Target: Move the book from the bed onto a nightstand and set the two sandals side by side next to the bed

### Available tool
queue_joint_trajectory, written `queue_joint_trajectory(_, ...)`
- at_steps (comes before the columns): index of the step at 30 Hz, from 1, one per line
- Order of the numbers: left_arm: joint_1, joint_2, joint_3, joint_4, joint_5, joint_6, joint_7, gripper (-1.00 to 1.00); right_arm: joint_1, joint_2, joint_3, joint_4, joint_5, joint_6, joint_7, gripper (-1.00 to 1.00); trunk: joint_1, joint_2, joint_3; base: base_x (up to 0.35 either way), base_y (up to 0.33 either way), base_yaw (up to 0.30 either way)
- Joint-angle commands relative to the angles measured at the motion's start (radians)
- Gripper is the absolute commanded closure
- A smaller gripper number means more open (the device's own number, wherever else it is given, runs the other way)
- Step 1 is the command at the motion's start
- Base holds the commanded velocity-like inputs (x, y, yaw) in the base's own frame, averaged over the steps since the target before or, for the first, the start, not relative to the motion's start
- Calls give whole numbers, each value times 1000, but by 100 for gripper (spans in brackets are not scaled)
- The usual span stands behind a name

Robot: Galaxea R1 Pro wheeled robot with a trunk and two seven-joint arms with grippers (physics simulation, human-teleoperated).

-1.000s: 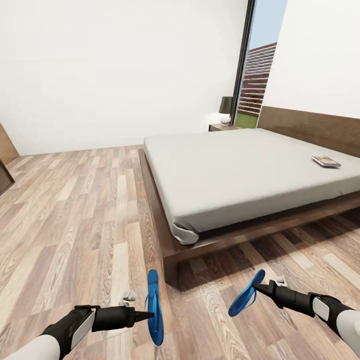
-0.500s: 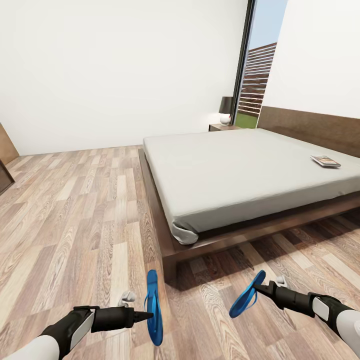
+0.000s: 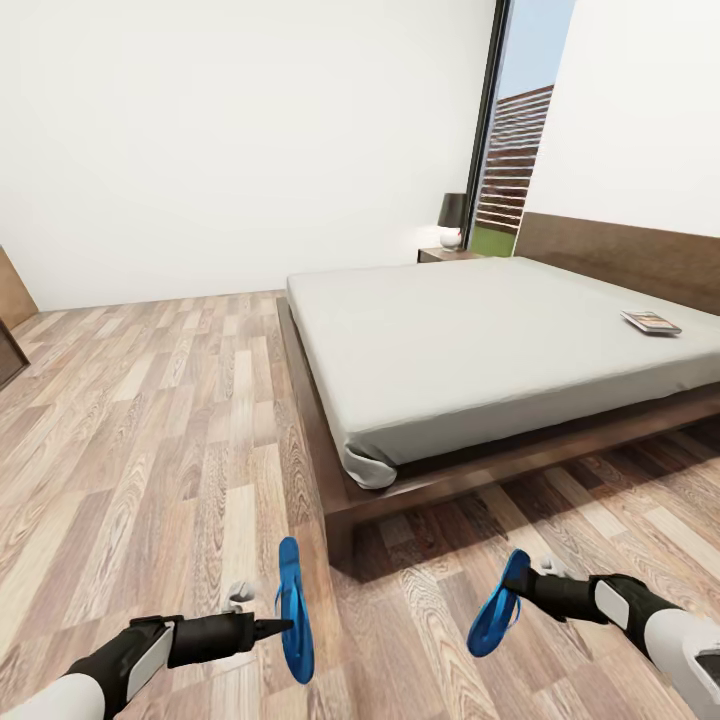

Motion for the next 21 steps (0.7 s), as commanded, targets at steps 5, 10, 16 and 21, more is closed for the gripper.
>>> queue_joint_trajectory(5,0,22,4,2,13,13,-1,100,0,13,80,-87,-15,66,-138,100,0,0,-1,0,0,0)
queue_joint_trajectory(10,0,26,67,13,12,15,0,100,0,15,98,-112,-17,126,-182,100,0,0,-1,0,0,0)
queue_joint_trajectory(16,0,26,92,16,11,16,0,100,0,15,102,-131,-17,140,-191,100,0,0,-1,0,0,0)
queue_joint_trajectory(21,0,26,94,16,11,14,0,100,-1,15,97,-133,-17,137,-193,100,0,0,-1,0,0,0)
